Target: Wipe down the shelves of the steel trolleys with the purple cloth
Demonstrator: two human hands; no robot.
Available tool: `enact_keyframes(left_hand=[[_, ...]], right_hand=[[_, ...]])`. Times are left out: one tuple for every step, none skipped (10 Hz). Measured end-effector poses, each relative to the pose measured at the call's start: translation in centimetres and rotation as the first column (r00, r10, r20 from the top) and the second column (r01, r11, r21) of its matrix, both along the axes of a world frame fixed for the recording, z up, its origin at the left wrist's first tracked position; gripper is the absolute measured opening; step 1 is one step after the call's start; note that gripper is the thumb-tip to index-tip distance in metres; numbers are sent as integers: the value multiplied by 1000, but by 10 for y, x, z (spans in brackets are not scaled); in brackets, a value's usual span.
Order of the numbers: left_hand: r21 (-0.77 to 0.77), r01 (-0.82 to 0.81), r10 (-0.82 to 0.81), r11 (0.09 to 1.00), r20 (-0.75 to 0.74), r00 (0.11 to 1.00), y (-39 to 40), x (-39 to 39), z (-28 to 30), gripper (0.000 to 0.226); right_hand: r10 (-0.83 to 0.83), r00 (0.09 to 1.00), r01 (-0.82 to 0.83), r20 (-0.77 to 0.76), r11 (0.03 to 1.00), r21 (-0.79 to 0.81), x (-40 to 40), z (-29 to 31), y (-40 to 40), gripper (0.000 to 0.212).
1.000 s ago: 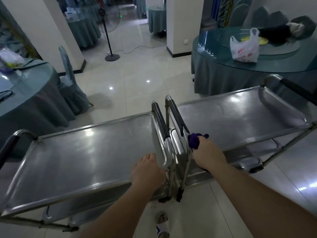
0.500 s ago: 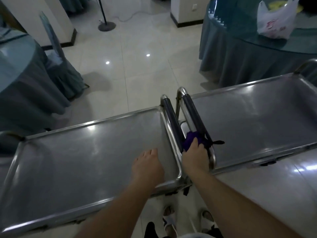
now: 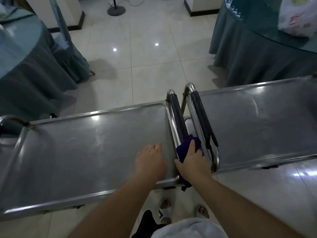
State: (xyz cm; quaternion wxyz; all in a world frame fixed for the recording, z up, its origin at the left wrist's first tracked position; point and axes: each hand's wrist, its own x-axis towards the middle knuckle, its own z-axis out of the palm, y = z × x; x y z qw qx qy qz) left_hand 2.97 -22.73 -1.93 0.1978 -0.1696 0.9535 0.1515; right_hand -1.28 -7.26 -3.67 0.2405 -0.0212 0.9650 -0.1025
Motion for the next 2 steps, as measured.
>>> enact_keyframes(left_hand=[[-14, 21, -22, 1000, -36, 999, 5, -4, 7, 67], [-30, 24, -26, 999, -80, 996, 12, -7, 17, 63]], right_hand=[[-15, 1000, 15, 0, 999, -48, -2, 11, 9, 108], [25, 993, -27, -111, 1000, -14, -4, 22, 18, 99]])
